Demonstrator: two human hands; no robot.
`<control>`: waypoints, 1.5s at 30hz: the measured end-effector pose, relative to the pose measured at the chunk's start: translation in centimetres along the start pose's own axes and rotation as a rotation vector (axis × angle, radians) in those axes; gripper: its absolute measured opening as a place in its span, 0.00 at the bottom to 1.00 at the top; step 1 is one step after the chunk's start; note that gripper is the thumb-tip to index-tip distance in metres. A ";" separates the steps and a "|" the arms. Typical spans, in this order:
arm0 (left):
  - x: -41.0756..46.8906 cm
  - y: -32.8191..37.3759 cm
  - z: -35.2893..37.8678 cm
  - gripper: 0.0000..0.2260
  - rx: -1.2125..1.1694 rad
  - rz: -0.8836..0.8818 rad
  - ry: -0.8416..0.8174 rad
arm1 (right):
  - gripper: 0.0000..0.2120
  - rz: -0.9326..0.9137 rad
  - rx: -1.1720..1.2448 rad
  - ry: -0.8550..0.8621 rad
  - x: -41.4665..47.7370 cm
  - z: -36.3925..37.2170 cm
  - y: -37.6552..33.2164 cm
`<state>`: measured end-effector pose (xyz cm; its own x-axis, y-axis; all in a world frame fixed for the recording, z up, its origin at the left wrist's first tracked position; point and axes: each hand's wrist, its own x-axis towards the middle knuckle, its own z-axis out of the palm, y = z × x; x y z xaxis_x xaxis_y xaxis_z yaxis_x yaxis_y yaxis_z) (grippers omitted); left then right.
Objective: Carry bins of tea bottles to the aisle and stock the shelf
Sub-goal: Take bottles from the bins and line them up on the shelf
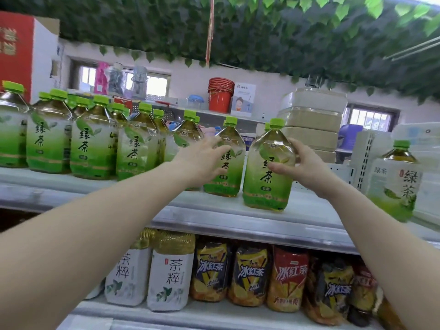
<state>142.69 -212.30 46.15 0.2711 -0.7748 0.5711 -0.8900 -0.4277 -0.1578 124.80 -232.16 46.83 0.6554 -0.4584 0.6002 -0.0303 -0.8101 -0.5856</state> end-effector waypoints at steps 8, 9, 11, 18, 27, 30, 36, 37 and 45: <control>0.4 0.8 1.2 0.39 0.100 -0.002 0.108 | 0.51 -0.226 -0.686 0.149 -1.8 1.2 -2.6; 0.8 0.9 1.3 0.41 0.109 -0.005 0.119 | 0.53 -0.273 -0.776 0.148 -2.4 1.7 -3.1; 1.5 1.1 1.7 0.43 0.122 -0.010 0.134 | 0.59 -0.266 -0.896 0.078 -3.1 2.5 -2.8; 3.0 1.2 3.3 0.50 0.063 -0.094 0.154 | 0.64 -0.198 -0.836 0.010 -2.0 3.2 -0.7; 3.1 1.2 3.9 0.51 0.043 -0.102 0.190 | 0.64 -0.229 -0.821 0.017 1.1 4.1 1.8; 3.2 1.1 4.1 0.52 0.040 -0.102 0.186 | 0.64 -0.266 -0.830 0.016 1.8 4.1 2.7; 2.8 1.4 3.8 0.51 0.038 -0.100 0.175 | 0.64 -0.295 -0.868 0.023 1.4 3.7 2.7; 2.6 1.4 3.5 0.51 0.044 -0.096 0.167 | 0.64 -0.284 -0.876 0.018 1.3 3.7 2.5; -1.7 3.0 1.3 0.37 0.007 -0.034 0.144 | 0.45 -0.241 -0.916 0.014 -1.9 3.0 -0.4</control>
<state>140.04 -212.83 43.64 0.2456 -0.6853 0.6856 -0.8785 -0.4563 -0.1415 125.87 -229.91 44.27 0.7126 -0.2406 0.6591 -0.4794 -0.8529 0.2070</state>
